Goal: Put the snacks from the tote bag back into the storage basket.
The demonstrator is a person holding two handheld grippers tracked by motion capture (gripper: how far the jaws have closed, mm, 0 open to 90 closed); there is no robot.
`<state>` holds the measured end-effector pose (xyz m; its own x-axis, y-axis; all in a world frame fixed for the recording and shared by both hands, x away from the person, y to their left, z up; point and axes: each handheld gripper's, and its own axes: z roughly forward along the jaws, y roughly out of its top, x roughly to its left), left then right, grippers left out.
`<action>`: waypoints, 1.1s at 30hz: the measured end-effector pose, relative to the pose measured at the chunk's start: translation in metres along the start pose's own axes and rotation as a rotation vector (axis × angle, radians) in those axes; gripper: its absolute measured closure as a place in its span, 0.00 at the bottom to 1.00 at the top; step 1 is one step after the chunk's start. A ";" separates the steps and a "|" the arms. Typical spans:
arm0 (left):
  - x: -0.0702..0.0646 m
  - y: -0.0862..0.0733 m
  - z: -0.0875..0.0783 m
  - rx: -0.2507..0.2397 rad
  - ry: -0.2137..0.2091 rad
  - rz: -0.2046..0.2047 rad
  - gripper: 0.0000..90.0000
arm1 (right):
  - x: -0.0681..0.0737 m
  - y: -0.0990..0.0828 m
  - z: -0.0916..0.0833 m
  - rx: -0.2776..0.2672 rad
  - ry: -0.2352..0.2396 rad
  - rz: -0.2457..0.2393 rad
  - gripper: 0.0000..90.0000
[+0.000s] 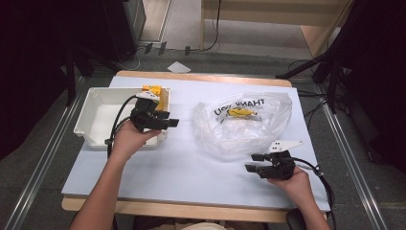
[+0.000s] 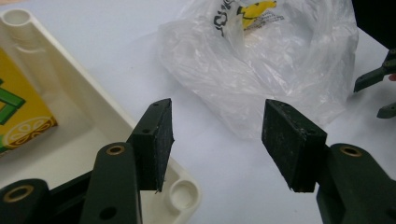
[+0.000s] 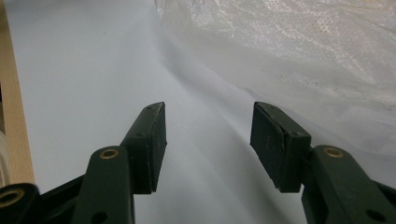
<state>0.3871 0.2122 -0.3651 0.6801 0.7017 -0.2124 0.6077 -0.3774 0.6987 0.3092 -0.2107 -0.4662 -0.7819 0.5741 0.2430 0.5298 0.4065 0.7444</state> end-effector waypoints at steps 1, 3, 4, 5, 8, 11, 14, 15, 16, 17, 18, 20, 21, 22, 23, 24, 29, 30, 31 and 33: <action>-0.002 0.000 0.001 0.003 -0.005 0.006 0.49 | 0.000 0.000 0.000 -0.002 -0.001 -0.001 0.52; -0.008 0.000 0.003 0.006 -0.009 0.019 0.49 | 0.000 0.000 0.000 0.001 0.000 0.002 0.52; -0.010 0.000 0.004 0.006 -0.011 0.023 0.49 | 0.000 0.000 0.000 0.002 -0.001 0.004 0.52; -0.012 0.000 0.005 0.006 -0.014 0.026 0.49 | 0.000 0.000 0.000 0.001 -0.001 0.003 0.52; -0.019 -0.003 0.009 0.013 -0.005 0.049 0.49 | 0.000 0.000 0.000 0.003 -0.004 0.006 0.51; -0.024 -0.006 0.011 0.012 -0.022 0.048 0.49 | 0.000 0.000 0.000 0.002 -0.003 -0.004 0.51; -0.030 -0.010 0.016 0.021 -0.040 0.066 0.49 | 0.000 0.000 0.001 0.007 0.000 -0.005 0.51; -0.031 -0.011 0.018 0.022 -0.052 0.064 0.49 | 0.000 0.000 0.000 0.006 -0.001 -0.005 0.51; -0.032 -0.012 0.020 0.024 -0.063 0.060 0.49 | 0.000 0.000 0.000 0.006 0.000 -0.005 0.51; -0.033 -0.013 0.022 0.028 -0.079 0.060 0.49 | 0.001 0.000 0.000 0.005 -0.003 -0.008 0.51; -0.036 -0.014 0.024 0.031 -0.079 0.067 0.49 | 0.001 0.000 0.000 -0.001 -0.001 -0.012 0.51; -0.040 -0.016 0.027 0.034 -0.095 0.092 0.49 | 0.002 0.000 -0.001 -0.001 -0.002 -0.013 0.51; -0.041 -0.017 0.029 0.025 -0.116 0.101 0.49 | 0.002 0.000 -0.001 0.002 -0.002 -0.017 0.51; -0.043 -0.018 0.030 0.014 -0.127 0.101 0.49 | 0.002 0.000 -0.001 0.001 -0.004 -0.019 0.51; -0.044 -0.019 0.032 0.022 -0.135 0.106 0.48 | 0.002 0.000 -0.001 0.001 -0.002 -0.015 0.51; -0.046 -0.020 0.035 0.035 -0.129 0.115 0.48 | 0.002 0.000 -0.001 0.001 -0.002 -0.016 0.51; -0.052 -0.025 0.041 0.040 -0.118 0.123 0.48 | 0.001 0.000 -0.001 0.000 -0.003 -0.017 0.51; -0.053 -0.026 0.042 0.041 -0.121 0.128 0.48 | 0.002 0.000 -0.001 0.003 0.000 -0.013 0.51; -0.054 -0.026 0.043 0.039 -0.114 0.136 0.48 | 0.002 0.000 -0.001 0.002 0.002 -0.013 0.51; -0.057 -0.028 0.046 0.038 -0.107 0.145 0.48 | 0.002 0.000 -0.002 -0.002 0.001 -0.015 0.51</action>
<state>0.3505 0.1550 -0.4042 0.8001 0.5710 -0.1838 0.5137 -0.4940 0.7015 0.3073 -0.2111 -0.4645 -0.7897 0.5678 0.2324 0.5176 0.4132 0.7492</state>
